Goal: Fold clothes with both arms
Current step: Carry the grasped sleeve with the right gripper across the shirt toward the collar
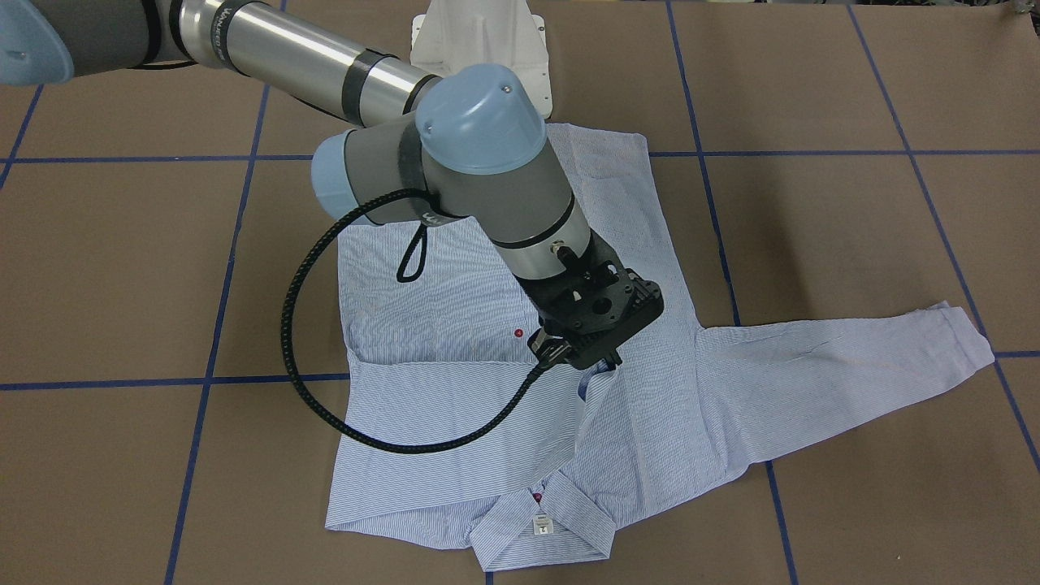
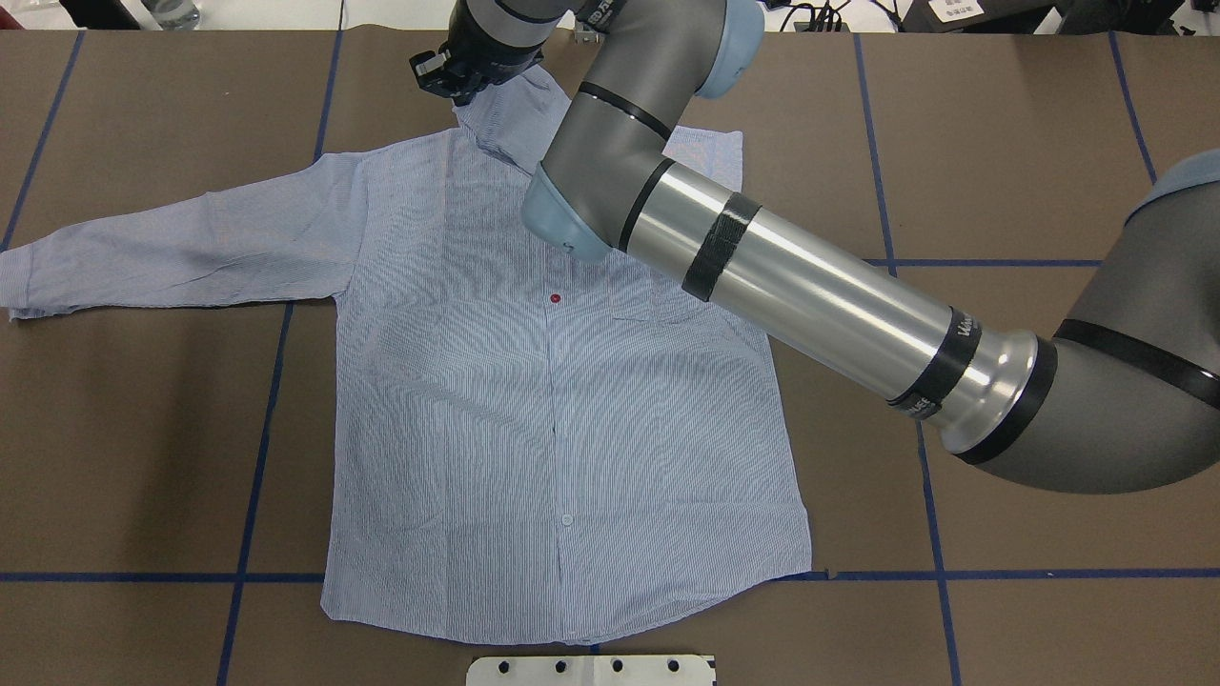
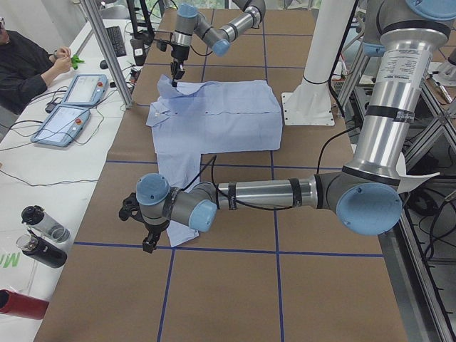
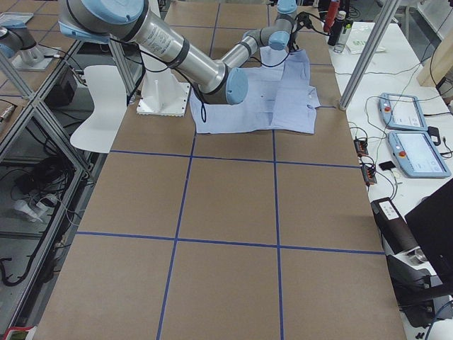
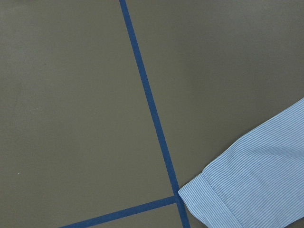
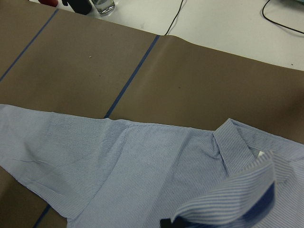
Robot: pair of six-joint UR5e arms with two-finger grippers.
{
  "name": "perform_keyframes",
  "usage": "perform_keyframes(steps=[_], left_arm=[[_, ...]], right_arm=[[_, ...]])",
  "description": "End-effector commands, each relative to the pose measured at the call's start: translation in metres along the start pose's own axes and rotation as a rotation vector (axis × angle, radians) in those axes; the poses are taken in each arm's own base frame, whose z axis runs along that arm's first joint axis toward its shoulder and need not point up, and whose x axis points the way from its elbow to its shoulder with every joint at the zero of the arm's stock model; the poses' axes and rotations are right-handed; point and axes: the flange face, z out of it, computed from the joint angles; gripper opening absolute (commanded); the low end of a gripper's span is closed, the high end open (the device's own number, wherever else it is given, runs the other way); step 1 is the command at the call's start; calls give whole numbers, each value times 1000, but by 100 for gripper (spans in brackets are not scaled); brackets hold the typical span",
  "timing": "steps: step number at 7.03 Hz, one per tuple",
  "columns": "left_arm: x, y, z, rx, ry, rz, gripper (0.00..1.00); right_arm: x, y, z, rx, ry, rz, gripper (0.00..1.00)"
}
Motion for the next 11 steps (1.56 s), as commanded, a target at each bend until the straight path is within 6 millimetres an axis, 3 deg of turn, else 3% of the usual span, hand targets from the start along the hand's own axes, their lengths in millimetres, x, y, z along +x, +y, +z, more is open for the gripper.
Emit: perform_keyframes(steps=[1, 3, 4, 7, 8, 9, 11], left_arm=[[-1, 1, 1, -1, 0, -10, 99], [0, 1, 0, 0, 0, -11, 99], [-1, 1, 1, -1, 0, -12, 99], [-2, 2, 0, 1, -1, -16, 99], [-2, 2, 0, 0, -1, -17, 99], [-3, 3, 1, -1, -1, -18, 99], [-5, 3, 0, 0, -2, -21, 99]], right_arm=[[-21, 21, 47, -21, 63, -6, 0], [-34, 46, 97, -55, 146, -13, 0], [-39, 55, 112, -62, 172, -19, 0], [-63, 68, 122, -16, 184, -48, 0], [-84, 72, 123, -4, 179, -59, 42], [-116, 84, 126, 43, 202, -79, 98], [-123, 92, 129, 53, 213, -80, 99]])
